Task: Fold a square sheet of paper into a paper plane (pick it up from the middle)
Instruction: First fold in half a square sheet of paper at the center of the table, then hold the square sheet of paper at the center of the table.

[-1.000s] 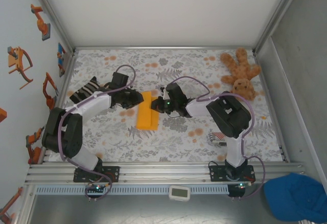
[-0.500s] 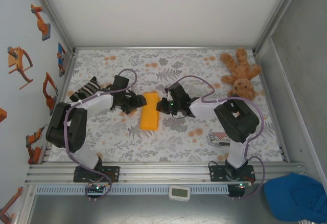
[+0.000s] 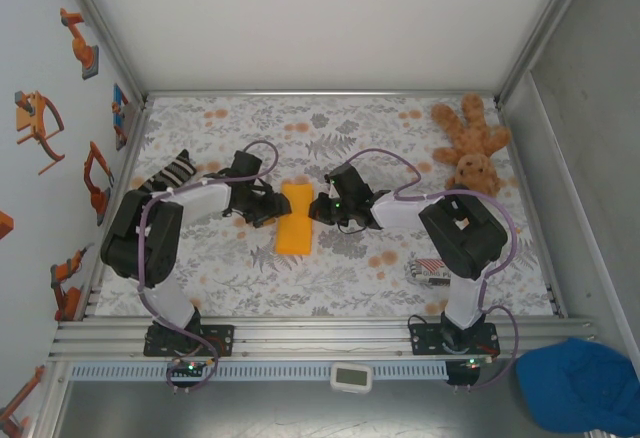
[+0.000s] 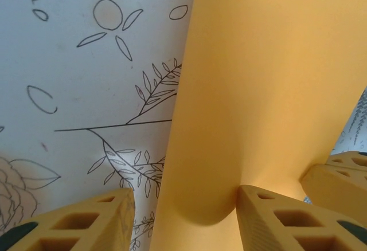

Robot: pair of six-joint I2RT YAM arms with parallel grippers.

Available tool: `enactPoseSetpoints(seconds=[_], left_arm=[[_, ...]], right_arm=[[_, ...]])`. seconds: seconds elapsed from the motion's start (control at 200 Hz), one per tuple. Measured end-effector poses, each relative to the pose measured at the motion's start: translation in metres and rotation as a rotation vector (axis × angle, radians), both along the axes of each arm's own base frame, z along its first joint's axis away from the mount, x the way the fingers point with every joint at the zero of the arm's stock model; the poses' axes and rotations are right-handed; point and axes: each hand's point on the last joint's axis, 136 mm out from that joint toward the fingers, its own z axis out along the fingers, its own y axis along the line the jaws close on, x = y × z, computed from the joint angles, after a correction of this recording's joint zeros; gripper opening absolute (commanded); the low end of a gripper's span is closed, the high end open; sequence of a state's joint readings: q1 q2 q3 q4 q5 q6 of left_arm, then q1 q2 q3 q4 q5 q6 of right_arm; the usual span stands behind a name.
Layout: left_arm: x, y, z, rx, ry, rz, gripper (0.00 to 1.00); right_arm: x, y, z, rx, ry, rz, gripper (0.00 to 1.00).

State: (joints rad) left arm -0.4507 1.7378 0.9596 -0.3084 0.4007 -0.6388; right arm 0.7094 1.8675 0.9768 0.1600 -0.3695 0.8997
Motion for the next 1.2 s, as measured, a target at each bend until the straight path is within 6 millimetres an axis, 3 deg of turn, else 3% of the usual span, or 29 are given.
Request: enactPoseSetpoints(seconds=[0.19, 0.275, 0.431, 0.596, 0.671, 0.881, 1.202], left_arm=[[-0.001, -0.002, -0.006, 0.024, 0.009, -0.018, 0.39], [-0.002, -0.002, -0.008, 0.039, 0.013, -0.021, 0.38], [-0.002, -0.001, -0.01, 0.067, 0.01, -0.025, 0.37], [-0.002, 0.0, -0.011, 0.093, 0.007, -0.028, 0.37], [-0.002, 0.0, -0.012, 0.11, -0.001, -0.03, 0.37], [-0.001, 0.002, -0.013, 0.162, -0.008, -0.008, 0.36], [0.001, 0.002, -0.015, 0.191, 0.012, 0.032, 0.37]], right_arm=[[-0.001, 0.0, -0.001, -0.004, 0.008, 0.003, 0.05], [-0.002, -0.003, -0.003, -0.02, 0.018, 0.003, 0.18], [-0.001, -0.019, 0.003, -0.088, 0.0, -0.042, 0.33], [0.008, -0.039, 0.039, -0.119, -0.095, -0.123, 0.33], [0.008, -0.048, 0.046, -0.125, -0.115, -0.162, 0.33], [0.0, -0.067, 0.031, -0.179, -0.088, -0.22, 0.34], [-0.002, -0.068, 0.027, -0.167, -0.068, -0.241, 0.35]])
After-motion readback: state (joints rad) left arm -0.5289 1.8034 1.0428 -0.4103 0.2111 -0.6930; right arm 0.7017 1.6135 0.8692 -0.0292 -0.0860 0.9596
